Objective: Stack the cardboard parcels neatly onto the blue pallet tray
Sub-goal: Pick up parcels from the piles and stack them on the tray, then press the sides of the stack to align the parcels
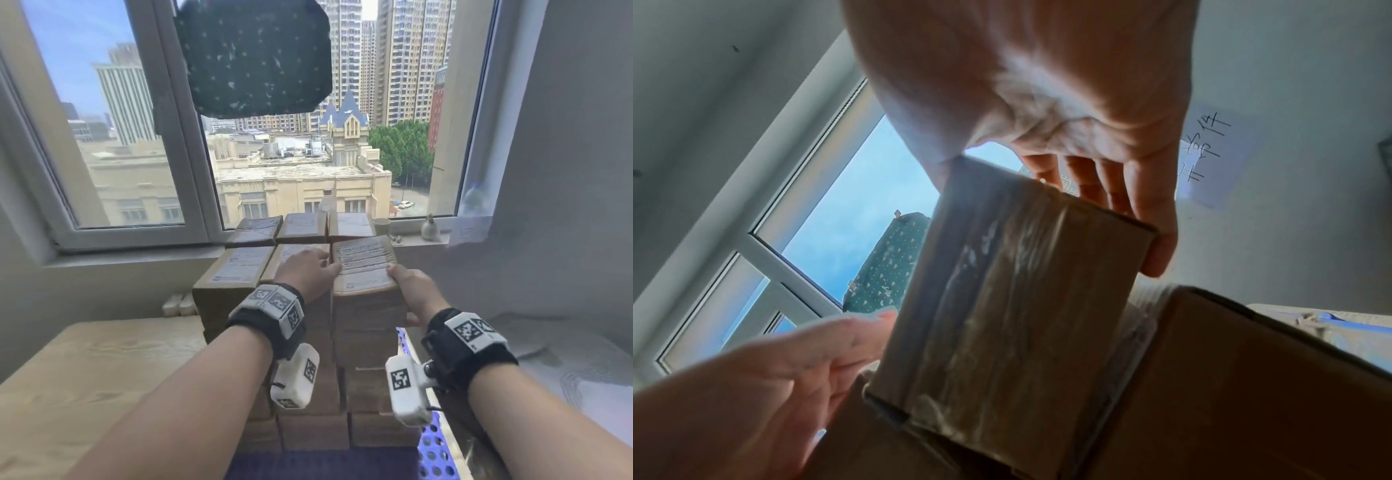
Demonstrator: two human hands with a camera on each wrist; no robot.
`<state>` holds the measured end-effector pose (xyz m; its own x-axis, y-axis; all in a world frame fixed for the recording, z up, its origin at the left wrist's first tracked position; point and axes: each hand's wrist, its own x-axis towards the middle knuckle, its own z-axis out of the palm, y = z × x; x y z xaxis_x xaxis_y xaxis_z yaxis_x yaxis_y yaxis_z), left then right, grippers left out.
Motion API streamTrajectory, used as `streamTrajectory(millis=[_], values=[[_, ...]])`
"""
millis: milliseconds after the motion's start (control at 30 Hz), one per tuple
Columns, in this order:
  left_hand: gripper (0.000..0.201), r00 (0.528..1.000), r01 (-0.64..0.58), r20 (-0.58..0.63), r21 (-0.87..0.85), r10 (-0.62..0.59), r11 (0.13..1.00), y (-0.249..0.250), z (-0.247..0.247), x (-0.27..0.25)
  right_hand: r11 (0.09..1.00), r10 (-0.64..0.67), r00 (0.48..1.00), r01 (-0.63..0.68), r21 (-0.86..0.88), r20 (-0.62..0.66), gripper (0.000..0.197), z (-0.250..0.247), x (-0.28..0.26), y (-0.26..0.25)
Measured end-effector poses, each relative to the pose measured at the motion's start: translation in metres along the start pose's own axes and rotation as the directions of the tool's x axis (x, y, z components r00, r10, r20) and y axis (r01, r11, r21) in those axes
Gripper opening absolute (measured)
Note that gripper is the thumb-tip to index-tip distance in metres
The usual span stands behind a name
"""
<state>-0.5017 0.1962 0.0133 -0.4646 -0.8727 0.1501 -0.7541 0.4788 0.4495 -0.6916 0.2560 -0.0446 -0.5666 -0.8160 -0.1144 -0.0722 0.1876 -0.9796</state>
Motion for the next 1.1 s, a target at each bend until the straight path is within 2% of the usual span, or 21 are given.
streamTrajectory(millis=[100, 233, 367, 433, 533, 600, 667, 733, 833, 900, 933, 1000, 1100], values=[[0.04, 1.0, 0.004, -0.006, 0.045, -0.004, 0.999, 0.001, 0.005, 0.003, 0.999, -0.007, 1.0, 0.007, -0.047, 0.009, 0.088, 0.004, 0.006, 0.004], [0.038, 1.0, 0.002, -0.031, 0.07, 0.0, 0.998, 0.001, 0.009, 0.004, 0.985, -0.038, 0.999, 0.037, -0.167, -0.002, 0.068, 0.005, -0.006, -0.005], [0.033, 0.999, 0.003, -0.032, 0.069, -0.001, 0.998, -0.001, 0.009, 0.003, 0.978, -0.023, 1.0, 0.024, -0.206, 0.009, 0.081, 0.004, -0.002, 0.003], [0.036, 0.999, 0.007, -0.051, 0.016, -0.007, 1.0, -0.001, 0.007, 0.0, 0.981, -0.022, 1.0, 0.024, -0.192, 0.014, 0.085, 0.003, -0.006, 0.0], [0.043, 0.985, -0.016, -0.173, -0.085, 0.001, 0.996, -0.002, -0.001, -0.012, 0.985, -0.063, 0.997, 0.057, -0.162, -0.034, 0.068, -0.005, -0.018, 0.002], [0.04, 0.961, -0.025, -0.275, -0.174, -0.024, 0.984, -0.011, -0.007, -0.025, 0.99, -0.067, 0.994, 0.056, -0.129, -0.086, 0.058, -0.014, -0.02, 0.017], [0.035, 0.916, 0.004, -0.379, -0.326, -0.134, 0.945, -0.031, -0.013, -0.039, 0.997, -0.031, 0.991, 0.022, -0.072, -0.128, 0.049, -0.023, -0.023, 0.037], [0.032, 0.836, 0.062, -0.45, -0.49, -0.313, 0.87, -0.059, -0.017, -0.053, 1.0, 0.012, 0.984, -0.014, -0.013, -0.176, 0.032, -0.029, -0.025, 0.06], [0.03, 0.646, 0.087, -0.545, -0.643, -0.534, 0.761, -0.105, -0.014, -0.072, 0.996, 0.084, 0.969, -0.078, 0.036, -0.231, 0.026, -0.032, -0.031, 0.09], [0.029, 0.539, 0.084, -0.579, -0.685, -0.611, 0.724, -0.129, -0.007, -0.081, 0.991, 0.131, 0.963, -0.118, 0.066, -0.237, 0.023, -0.031, -0.034, 0.109], [0.027, 0.518, 0.082, -0.577, -0.702, -0.632, 0.708, -0.139, -0.002, -0.086, 0.987, 0.155, 0.96, -0.142, 0.072, -0.232, 0.022, -0.029, -0.033, 0.119], [0.025, 0.51, 0.105, -0.517, -0.756, -0.688, 0.646, -0.157, 0.013, -0.091, 0.98, 0.197, 0.954, -0.188, 0.064, -0.226, 0.021, -0.026, -0.035, 0.138], [0.02, 0.53, 0.254, -0.26, -0.859, -0.807, 0.444, -0.199, 0.056, -0.1, 0.948, 0.319, 0.938, -0.317, 0.036, -0.138, 0.022, -0.02, -0.042, 0.162]])
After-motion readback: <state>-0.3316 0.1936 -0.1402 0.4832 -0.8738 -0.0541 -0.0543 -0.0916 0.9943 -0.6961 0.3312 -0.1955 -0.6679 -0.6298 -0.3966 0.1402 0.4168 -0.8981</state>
